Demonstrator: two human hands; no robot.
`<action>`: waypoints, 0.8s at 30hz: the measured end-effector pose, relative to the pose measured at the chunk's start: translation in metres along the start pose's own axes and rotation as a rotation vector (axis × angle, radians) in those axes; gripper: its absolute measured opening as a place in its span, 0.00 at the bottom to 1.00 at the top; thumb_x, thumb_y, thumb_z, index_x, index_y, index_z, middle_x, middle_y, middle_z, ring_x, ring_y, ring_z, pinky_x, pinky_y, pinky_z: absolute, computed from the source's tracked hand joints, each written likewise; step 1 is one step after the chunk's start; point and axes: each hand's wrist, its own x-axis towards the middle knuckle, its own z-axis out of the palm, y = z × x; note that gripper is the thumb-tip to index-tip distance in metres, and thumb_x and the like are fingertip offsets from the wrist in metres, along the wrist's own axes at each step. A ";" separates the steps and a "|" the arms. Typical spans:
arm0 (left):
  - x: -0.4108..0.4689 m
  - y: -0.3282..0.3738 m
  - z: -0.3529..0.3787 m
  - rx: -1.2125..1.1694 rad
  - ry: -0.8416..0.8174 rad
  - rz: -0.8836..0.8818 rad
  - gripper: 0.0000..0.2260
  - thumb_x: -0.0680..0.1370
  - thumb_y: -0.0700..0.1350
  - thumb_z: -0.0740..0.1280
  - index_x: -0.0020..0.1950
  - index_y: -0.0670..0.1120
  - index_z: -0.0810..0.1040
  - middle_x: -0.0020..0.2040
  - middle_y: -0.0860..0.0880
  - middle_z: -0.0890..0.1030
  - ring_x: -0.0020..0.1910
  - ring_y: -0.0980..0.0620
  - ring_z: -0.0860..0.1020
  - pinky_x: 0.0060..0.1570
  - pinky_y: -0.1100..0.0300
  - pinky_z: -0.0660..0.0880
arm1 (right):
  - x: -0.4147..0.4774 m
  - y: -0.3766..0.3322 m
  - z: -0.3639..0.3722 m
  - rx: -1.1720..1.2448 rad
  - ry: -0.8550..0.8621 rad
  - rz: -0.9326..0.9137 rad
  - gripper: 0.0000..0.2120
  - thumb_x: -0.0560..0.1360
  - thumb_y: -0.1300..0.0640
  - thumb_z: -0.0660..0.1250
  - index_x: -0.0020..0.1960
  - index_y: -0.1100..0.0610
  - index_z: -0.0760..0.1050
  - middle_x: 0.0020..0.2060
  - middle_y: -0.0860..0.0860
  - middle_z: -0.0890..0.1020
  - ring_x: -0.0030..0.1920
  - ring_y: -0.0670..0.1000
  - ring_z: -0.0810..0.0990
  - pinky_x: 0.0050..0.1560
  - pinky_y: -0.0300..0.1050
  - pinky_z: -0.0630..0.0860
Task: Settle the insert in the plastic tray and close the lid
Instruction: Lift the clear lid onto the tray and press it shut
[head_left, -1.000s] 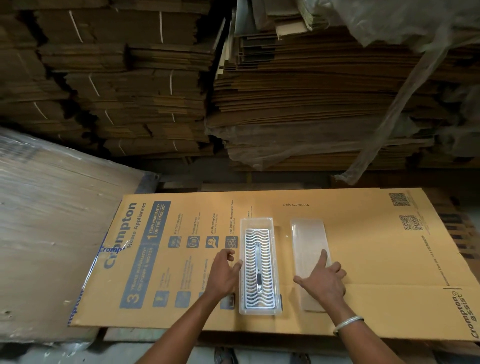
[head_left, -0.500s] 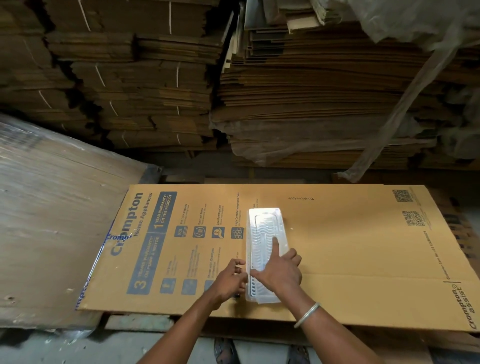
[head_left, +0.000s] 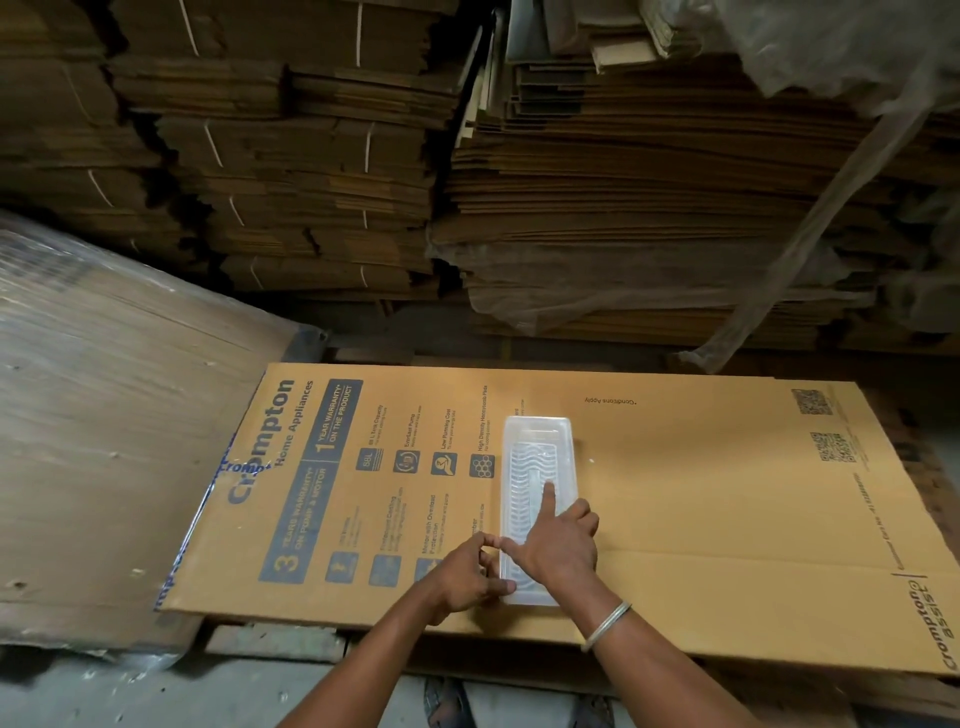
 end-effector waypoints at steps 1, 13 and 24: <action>0.000 0.001 0.000 -0.008 -0.004 -0.007 0.29 0.70 0.45 0.80 0.67 0.53 0.71 0.47 0.46 0.77 0.41 0.51 0.78 0.42 0.57 0.76 | 0.001 0.002 0.000 0.009 -0.001 -0.009 0.57 0.66 0.22 0.63 0.81 0.48 0.38 0.66 0.62 0.60 0.64 0.62 0.63 0.54 0.55 0.80; -0.002 0.002 0.005 0.029 0.054 0.014 0.24 0.76 0.41 0.74 0.70 0.52 0.72 0.59 0.42 0.78 0.53 0.45 0.83 0.53 0.48 0.84 | 0.007 0.017 -0.004 0.108 -0.029 -0.103 0.44 0.76 0.40 0.69 0.81 0.47 0.45 0.72 0.61 0.59 0.69 0.60 0.64 0.58 0.52 0.76; -0.001 0.001 0.016 0.093 0.149 0.009 0.28 0.75 0.42 0.76 0.71 0.48 0.69 0.49 0.47 0.78 0.44 0.52 0.80 0.39 0.64 0.81 | 0.029 0.053 -0.017 0.183 -0.057 -0.212 0.39 0.77 0.60 0.70 0.80 0.43 0.55 0.65 0.56 0.73 0.61 0.56 0.78 0.59 0.48 0.76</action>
